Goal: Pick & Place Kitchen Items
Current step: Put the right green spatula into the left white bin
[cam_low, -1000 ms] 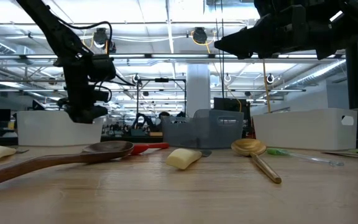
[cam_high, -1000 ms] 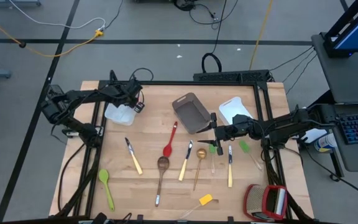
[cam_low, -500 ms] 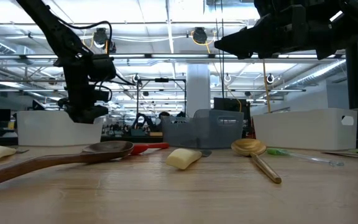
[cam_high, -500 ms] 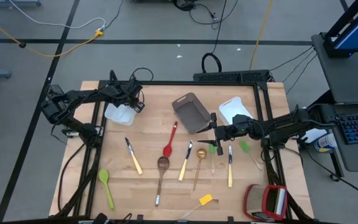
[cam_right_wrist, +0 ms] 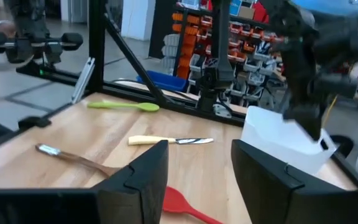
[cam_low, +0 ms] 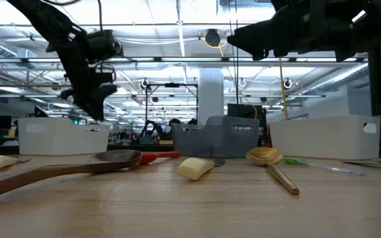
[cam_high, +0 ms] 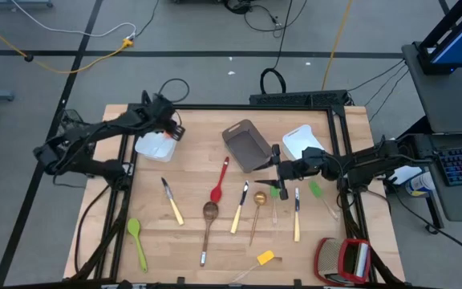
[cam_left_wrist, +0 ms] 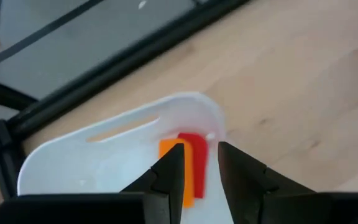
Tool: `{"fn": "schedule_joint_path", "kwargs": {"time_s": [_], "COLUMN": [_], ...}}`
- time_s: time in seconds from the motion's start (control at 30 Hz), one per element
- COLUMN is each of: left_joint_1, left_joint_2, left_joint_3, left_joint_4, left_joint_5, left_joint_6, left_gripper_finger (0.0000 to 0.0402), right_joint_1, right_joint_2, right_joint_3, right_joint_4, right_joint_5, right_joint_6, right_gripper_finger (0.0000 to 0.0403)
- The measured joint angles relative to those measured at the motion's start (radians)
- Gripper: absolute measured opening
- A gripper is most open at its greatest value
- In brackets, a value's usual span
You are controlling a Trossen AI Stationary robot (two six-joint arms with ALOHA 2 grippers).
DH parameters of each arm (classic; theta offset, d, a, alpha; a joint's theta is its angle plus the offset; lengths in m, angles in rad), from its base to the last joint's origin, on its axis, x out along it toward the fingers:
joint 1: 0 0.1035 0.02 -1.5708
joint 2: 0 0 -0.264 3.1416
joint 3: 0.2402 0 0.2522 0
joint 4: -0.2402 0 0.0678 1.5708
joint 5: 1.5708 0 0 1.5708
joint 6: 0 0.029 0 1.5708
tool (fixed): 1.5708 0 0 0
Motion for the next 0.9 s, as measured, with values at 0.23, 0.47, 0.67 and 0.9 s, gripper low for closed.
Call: {"fn": "schedule_joint_path", "kwargs": {"time_s": [0.23,0.47,0.67,0.9], "left_joint_1": [-0.039,-0.106,-0.145,-0.182], "left_joint_2": [-0.121,-0.167,-0.166,-0.166], "left_joint_3": [0.000,0.000,0.000,0.000], "left_joint_4": [0.001,0.000,0.002,0.013], "left_joint_5": [0.049,0.049,0.048,0.047], "left_joint_6": [-0.026,-0.026,-0.026,-0.046], "left_gripper_finger": [0.0099,0.0099,0.0099,0.0099], "right_joint_1": [0.001,0.045,0.120,0.193], "right_joint_2": [0.000,-0.013,-0.047,-0.050], "right_joint_3": [0.000,0.000,0.068,0.242], "right_joint_4": [-0.012,-0.048,-0.281,-0.682], "right_joint_5": [0.003,0.053,0.059,0.209], "right_joint_6": [0.112,0.128,0.194,0.237], "right_gripper_finger": [0.0215,0.0215,0.0213,0.0212]}}
